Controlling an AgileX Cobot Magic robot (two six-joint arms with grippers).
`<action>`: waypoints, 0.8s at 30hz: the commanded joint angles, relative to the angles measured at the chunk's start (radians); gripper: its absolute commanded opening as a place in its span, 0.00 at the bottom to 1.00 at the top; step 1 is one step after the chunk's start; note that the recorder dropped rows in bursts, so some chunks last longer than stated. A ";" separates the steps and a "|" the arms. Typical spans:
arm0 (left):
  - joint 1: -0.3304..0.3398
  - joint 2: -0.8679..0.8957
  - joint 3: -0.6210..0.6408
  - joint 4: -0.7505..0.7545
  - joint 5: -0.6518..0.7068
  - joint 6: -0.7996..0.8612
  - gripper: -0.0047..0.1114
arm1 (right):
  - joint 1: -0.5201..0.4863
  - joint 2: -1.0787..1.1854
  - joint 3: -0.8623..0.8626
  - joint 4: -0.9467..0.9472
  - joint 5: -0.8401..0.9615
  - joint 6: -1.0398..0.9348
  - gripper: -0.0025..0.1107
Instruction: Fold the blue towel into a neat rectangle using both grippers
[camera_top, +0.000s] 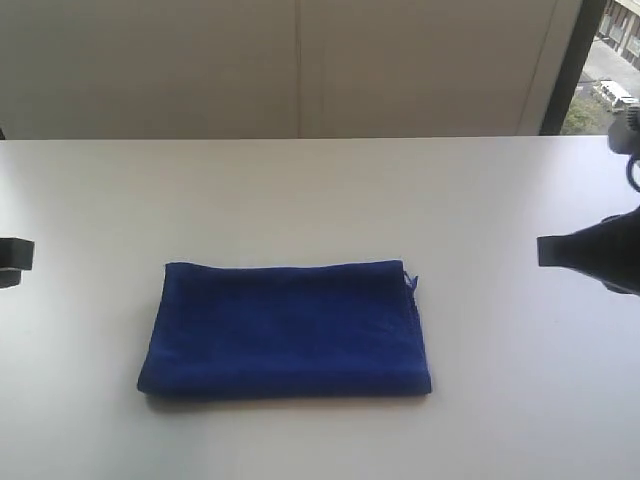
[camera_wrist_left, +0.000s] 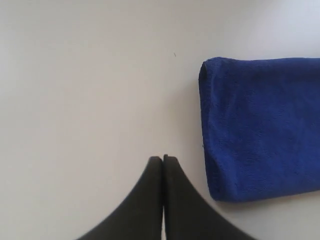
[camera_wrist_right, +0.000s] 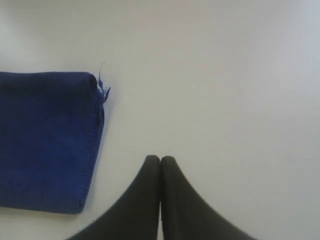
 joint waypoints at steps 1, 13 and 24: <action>0.002 -0.134 0.083 -0.002 0.004 0.000 0.04 | -0.010 -0.200 0.074 -0.002 -0.038 0.003 0.02; 0.002 -0.377 0.241 -0.002 -0.037 0.000 0.04 | -0.010 -0.847 0.248 -0.071 -0.029 -0.059 0.02; 0.002 -0.377 0.241 -0.002 -0.036 0.000 0.04 | -0.010 -0.928 0.253 -0.066 0.006 -0.057 0.02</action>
